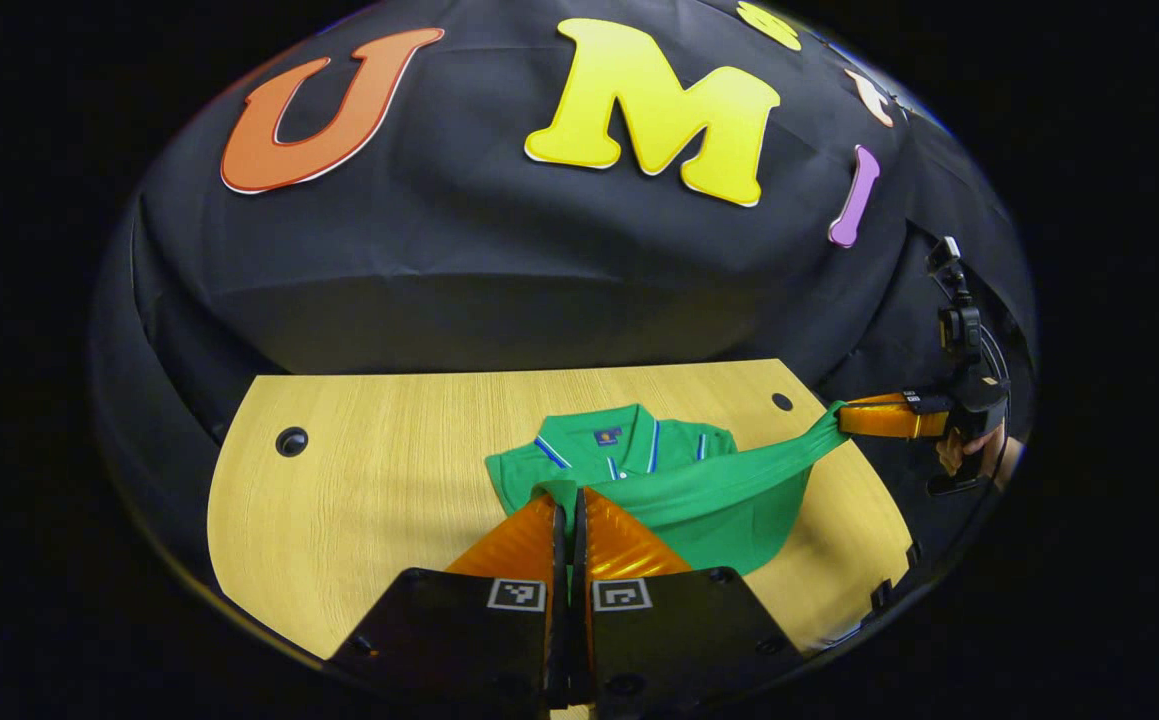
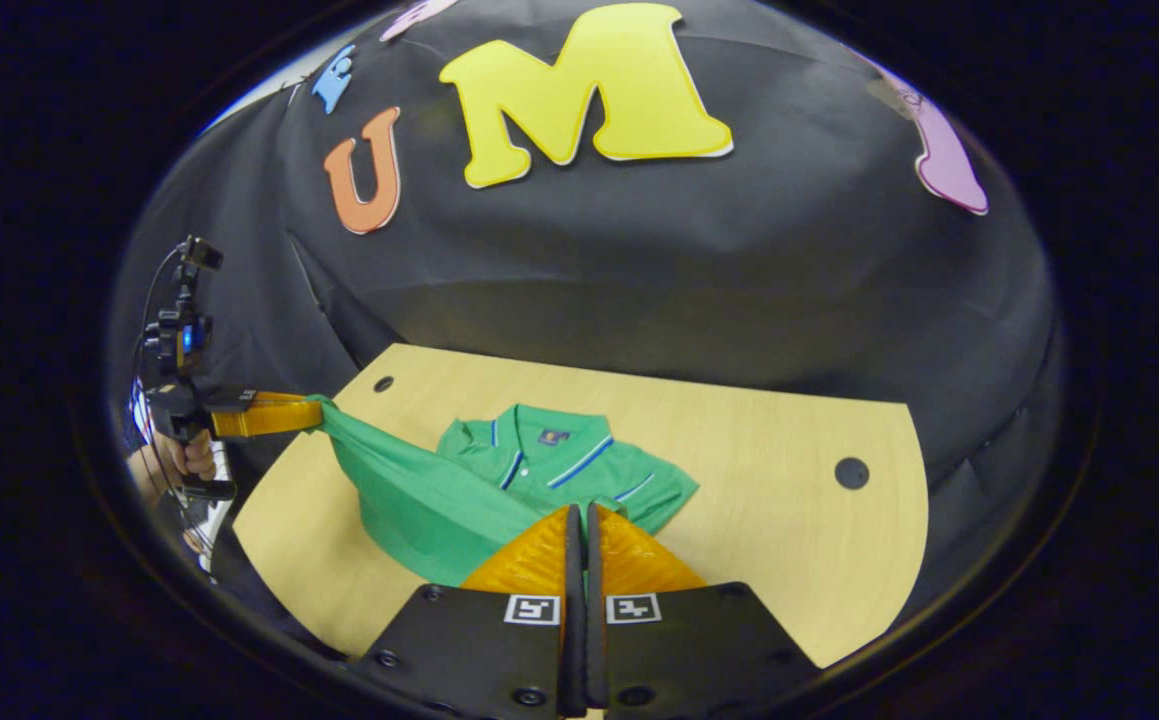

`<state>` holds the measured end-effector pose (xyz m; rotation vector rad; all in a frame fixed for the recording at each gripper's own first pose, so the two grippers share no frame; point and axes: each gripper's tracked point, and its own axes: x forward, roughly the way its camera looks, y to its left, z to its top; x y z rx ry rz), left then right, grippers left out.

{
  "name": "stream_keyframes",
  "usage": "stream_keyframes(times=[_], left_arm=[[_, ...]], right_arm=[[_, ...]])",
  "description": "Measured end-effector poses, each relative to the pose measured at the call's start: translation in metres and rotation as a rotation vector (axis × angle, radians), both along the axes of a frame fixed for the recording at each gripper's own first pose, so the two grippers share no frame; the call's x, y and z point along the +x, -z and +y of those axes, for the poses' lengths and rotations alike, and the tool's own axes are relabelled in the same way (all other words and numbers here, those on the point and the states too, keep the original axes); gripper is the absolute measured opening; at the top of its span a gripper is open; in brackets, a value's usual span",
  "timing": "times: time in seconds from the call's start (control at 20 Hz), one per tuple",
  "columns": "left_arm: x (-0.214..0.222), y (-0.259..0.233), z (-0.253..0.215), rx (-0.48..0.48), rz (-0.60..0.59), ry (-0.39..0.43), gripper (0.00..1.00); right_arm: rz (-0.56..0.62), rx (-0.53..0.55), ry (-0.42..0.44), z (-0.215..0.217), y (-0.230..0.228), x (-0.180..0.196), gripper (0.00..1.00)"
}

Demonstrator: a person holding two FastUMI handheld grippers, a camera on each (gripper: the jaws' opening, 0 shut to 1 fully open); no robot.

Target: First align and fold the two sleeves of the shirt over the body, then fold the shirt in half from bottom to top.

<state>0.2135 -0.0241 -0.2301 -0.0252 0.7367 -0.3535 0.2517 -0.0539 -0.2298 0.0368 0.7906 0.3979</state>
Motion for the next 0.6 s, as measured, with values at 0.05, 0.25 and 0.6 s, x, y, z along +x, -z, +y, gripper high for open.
stream_keyframes(times=[0.05,0.25,0.6], left_arm=[[0.008,0.006,0.000,0.002,-0.006,-0.004,0.03],[0.046,0.035,-0.001,-0.035,-0.041,-0.067,0.04],[0.101,0.112,0.011,-0.053,-0.019,-0.169,0.04]], right_arm=[[-0.004,0.001,0.006,0.002,0.006,0.008,0.05],[-0.047,0.004,0.045,0.003,0.035,0.050,0.00],[-0.033,-0.006,0.123,-0.003,0.122,0.108,0.05]])
